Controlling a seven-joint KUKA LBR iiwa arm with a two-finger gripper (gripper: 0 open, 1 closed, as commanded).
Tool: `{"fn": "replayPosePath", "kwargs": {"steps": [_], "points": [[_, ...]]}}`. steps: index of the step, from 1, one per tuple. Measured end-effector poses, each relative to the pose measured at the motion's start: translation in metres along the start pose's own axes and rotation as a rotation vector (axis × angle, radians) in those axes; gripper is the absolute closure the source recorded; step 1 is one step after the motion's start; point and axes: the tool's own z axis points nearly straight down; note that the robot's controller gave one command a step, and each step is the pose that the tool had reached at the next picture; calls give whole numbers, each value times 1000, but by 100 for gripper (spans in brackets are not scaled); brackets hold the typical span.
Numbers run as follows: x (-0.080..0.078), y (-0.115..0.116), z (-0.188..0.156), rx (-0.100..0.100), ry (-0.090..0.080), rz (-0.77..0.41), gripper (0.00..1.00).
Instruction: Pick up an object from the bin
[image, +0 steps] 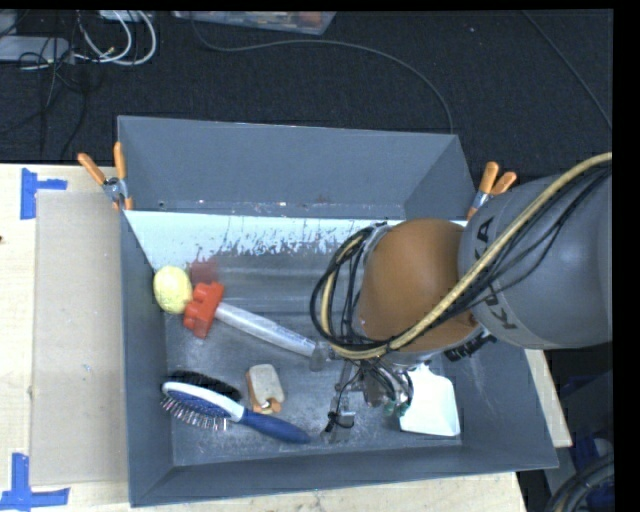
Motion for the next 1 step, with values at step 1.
{"fn": "replayPosePath", "kwargs": {"steps": [1], "points": [[-2,0,-4,-1,-8,3,0]]}}
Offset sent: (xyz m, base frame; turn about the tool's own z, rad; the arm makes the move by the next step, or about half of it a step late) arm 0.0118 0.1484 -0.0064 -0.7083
